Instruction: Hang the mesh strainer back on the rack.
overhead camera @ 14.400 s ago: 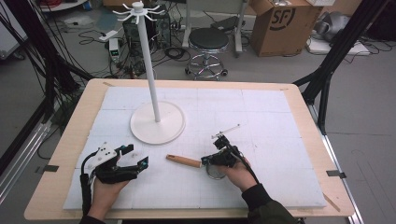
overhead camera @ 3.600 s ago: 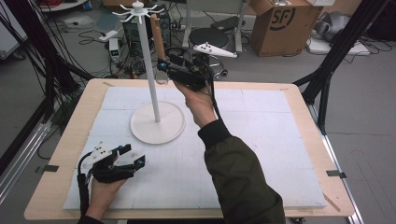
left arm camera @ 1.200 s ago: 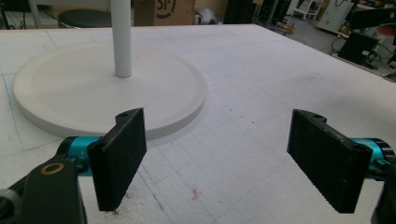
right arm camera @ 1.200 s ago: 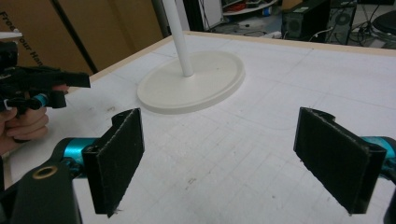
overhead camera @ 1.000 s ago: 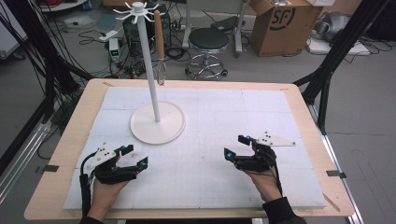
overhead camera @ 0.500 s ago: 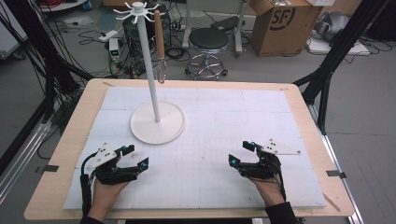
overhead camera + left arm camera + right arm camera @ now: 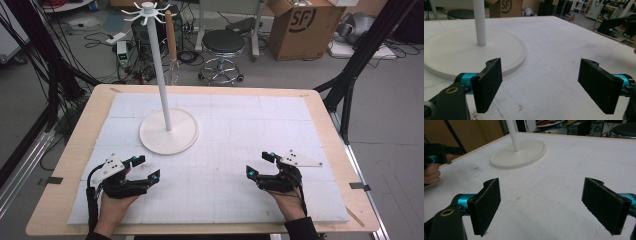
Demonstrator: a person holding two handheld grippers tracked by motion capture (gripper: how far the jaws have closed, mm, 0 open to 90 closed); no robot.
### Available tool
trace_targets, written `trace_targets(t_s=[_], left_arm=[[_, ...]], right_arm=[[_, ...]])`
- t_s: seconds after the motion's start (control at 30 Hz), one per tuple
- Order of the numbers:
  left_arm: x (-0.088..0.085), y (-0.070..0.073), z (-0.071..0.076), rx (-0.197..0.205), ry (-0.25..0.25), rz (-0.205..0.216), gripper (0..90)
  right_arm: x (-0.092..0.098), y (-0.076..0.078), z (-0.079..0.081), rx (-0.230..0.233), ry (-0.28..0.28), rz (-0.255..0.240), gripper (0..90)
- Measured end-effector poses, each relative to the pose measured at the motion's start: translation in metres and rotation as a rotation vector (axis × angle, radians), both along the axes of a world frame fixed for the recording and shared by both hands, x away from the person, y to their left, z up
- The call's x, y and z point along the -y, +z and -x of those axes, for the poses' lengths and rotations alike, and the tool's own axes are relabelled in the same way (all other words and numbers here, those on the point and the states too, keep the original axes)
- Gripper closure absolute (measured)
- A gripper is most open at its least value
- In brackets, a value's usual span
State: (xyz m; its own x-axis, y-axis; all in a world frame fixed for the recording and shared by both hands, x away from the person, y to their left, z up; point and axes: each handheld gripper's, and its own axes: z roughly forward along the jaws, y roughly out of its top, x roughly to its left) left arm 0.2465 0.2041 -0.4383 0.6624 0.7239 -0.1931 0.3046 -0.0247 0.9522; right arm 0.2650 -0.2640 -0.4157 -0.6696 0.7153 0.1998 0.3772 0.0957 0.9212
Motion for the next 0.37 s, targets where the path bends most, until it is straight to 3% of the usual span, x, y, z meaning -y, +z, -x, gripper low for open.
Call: trace_targets(t_s=[0.37], left_arm=[[0.0003,-0.0001,0.0000,-0.002,0.010,-0.007,20.2]], right_arm=[[0.0007,-0.0030,-0.0015,-0.007,-0.008,0.006,14.2]])
